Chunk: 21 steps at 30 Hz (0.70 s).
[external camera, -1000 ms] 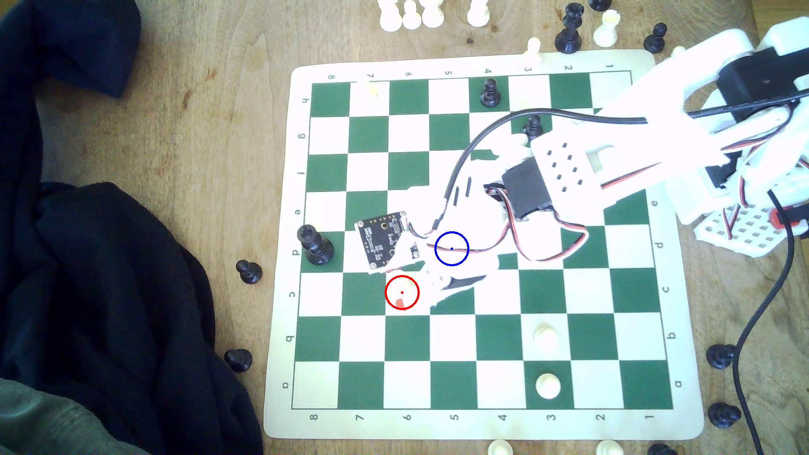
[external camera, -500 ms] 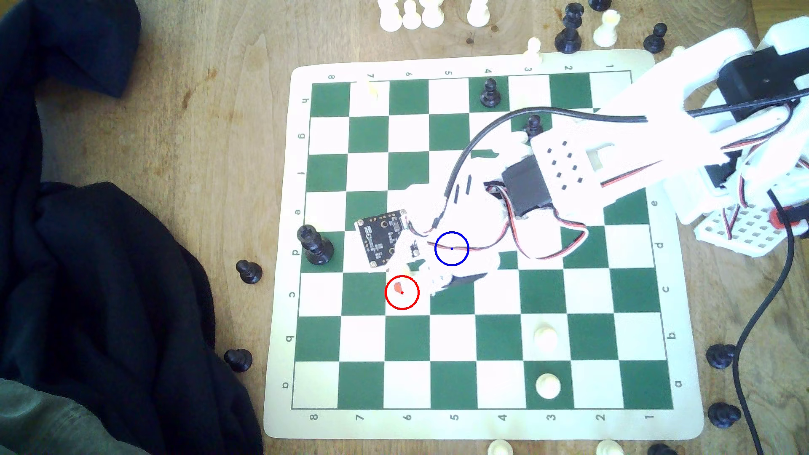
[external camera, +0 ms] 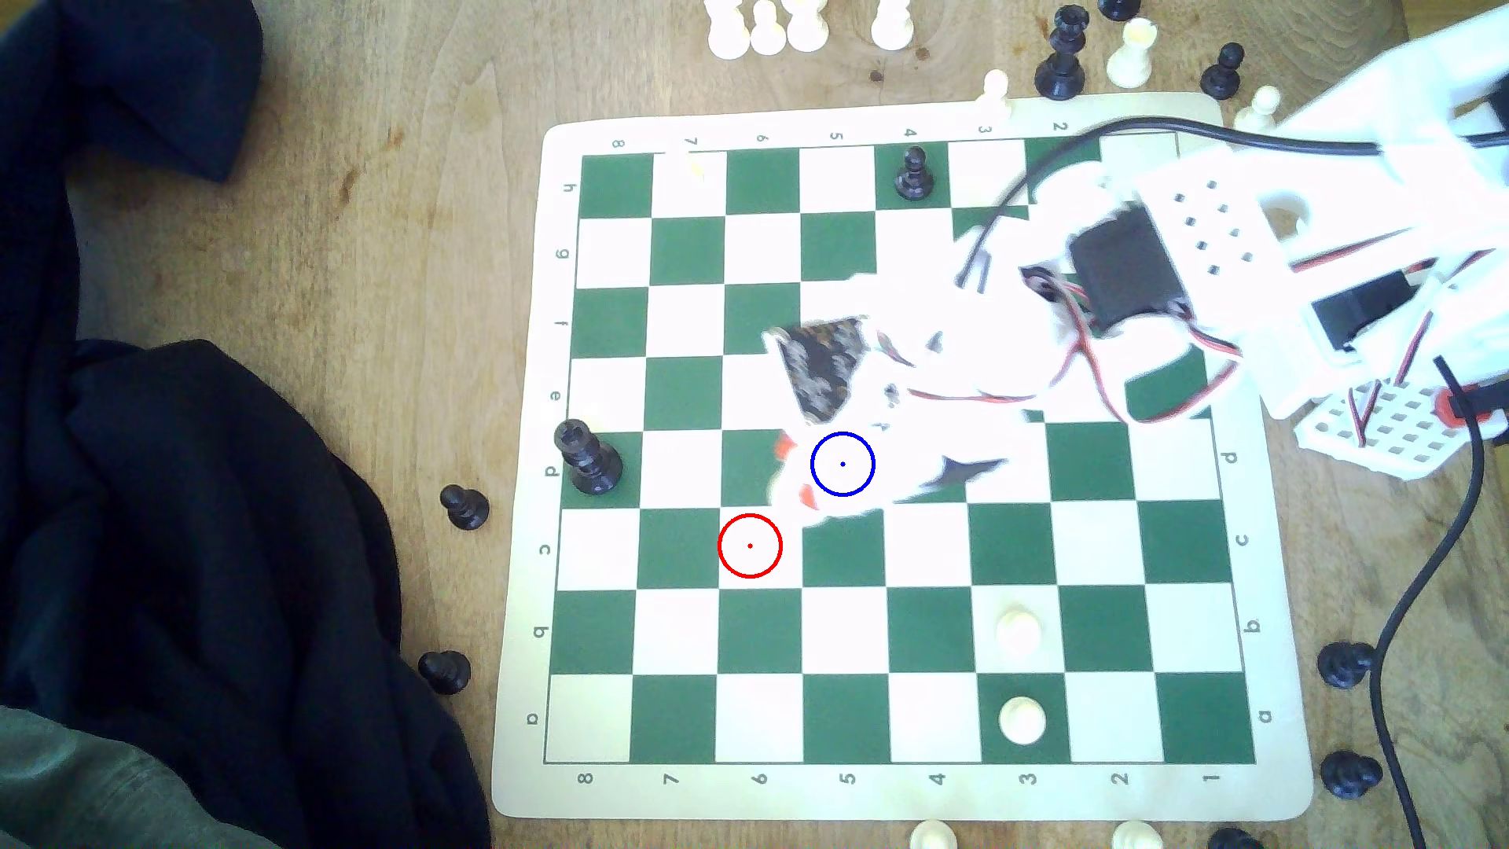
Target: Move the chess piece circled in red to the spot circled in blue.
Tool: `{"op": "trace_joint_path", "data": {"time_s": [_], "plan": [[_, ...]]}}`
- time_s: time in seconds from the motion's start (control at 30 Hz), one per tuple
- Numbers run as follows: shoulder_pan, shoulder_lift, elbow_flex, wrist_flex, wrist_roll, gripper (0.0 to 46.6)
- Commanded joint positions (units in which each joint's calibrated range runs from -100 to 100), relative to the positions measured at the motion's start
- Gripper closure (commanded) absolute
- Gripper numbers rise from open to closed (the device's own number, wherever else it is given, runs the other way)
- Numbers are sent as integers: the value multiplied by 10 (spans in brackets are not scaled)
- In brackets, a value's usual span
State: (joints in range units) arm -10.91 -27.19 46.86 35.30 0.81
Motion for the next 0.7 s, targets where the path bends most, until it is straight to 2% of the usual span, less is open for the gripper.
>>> {"op": "trace_joint_path", "data": {"time_s": [0.0, 0.43, 0.67], "plan": [[-4, -50, 29, -28, 2, 463], [23, 29, 60, -88, 4, 463], [40, 29, 76, -90, 8, 463]]}}
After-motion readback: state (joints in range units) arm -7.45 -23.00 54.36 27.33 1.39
